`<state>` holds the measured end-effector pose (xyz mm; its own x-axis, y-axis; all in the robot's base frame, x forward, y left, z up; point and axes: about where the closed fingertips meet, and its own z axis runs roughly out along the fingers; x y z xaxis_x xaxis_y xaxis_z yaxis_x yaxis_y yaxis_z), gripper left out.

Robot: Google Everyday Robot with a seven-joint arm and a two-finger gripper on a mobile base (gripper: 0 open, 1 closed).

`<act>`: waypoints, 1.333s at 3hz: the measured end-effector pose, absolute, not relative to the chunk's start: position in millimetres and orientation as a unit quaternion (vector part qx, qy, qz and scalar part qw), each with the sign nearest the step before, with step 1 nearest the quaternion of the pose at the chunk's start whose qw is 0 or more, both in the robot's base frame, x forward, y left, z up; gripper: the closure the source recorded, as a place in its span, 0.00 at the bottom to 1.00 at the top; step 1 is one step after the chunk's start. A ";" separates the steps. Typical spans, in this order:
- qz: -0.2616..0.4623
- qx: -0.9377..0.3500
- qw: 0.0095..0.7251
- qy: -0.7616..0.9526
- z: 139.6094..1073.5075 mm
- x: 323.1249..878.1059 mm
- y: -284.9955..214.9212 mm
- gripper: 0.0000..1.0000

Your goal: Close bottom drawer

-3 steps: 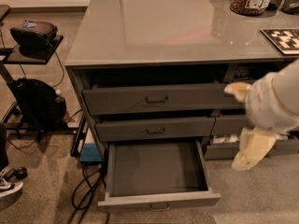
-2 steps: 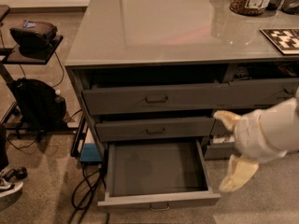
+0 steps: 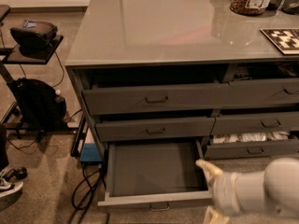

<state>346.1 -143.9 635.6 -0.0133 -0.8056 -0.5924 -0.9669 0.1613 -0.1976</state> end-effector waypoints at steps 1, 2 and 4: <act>0.158 -0.628 0.298 0.702 560.7 315.9 -122.5 0.00; 0.169 -0.622 0.283 0.711 499.7 295.2 -105.1 0.00; 0.188 -0.566 0.242 0.765 393.8 303.1 -106.4 0.00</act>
Offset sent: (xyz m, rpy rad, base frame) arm -0.0714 0.0584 -0.2100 0.0194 0.1249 -0.0303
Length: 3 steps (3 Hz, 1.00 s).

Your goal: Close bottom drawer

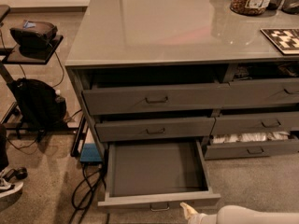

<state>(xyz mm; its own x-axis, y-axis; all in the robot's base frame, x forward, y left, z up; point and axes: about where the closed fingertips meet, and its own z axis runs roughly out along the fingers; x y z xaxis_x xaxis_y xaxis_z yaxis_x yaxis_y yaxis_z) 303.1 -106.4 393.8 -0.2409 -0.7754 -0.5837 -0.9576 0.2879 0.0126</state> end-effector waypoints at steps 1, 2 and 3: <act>0.200 -0.549 0.229 0.779 361.9 305.0 -114.8 0.00; 0.200 -0.548 0.229 0.779 361.9 305.1 -114.9 0.00; 0.172 -0.545 0.249 0.782 353.2 315.8 -128.5 0.00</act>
Offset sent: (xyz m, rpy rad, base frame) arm 0.0027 -0.0073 -0.0252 0.0043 0.0363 -0.0250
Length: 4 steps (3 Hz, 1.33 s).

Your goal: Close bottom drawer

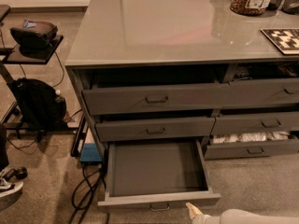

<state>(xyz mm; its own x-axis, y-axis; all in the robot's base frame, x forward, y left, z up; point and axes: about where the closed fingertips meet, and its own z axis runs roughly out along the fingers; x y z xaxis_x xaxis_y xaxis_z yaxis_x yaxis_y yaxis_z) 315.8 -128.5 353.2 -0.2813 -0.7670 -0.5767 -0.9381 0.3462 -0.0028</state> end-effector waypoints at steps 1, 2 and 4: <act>0.125 -0.563 0.277 0.768 337.2 336.5 -156.0 0.00; 0.096 -0.578 0.281 0.760 321.9 345.2 -175.0 0.19; 0.088 -0.584 0.260 0.764 282.9 343.7 -201.3 0.66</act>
Offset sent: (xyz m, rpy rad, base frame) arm 0.0407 -0.0719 -0.0481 -0.1540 -0.2164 0.0461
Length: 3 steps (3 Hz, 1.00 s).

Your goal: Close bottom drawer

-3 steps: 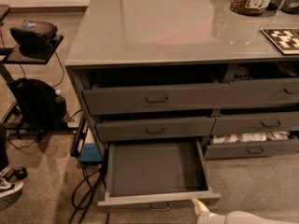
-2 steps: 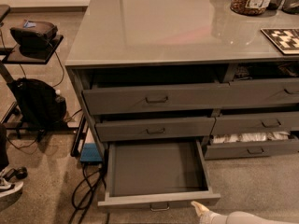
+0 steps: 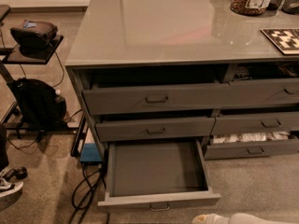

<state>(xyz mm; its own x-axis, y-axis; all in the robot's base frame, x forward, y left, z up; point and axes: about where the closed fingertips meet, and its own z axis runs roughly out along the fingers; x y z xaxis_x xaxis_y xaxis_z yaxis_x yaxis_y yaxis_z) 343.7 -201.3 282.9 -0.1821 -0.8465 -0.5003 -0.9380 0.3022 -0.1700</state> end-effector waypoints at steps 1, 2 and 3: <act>0.083 -0.578 0.276 0.764 268.5 355.0 -212.4 0.89; 0.080 -0.563 0.305 0.764 259.2 370.4 -226.9 1.00; 0.080 -0.563 0.305 0.764 259.2 370.4 -226.9 1.00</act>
Offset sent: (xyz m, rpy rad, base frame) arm 0.0412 -0.0456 -0.0335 0.1025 -0.1312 -0.0772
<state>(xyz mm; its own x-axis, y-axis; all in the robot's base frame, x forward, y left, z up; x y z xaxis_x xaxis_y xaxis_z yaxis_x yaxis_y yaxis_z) 370.4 -226.9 259.2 -0.1793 -0.8113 -0.5564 -0.9091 0.3528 -0.2215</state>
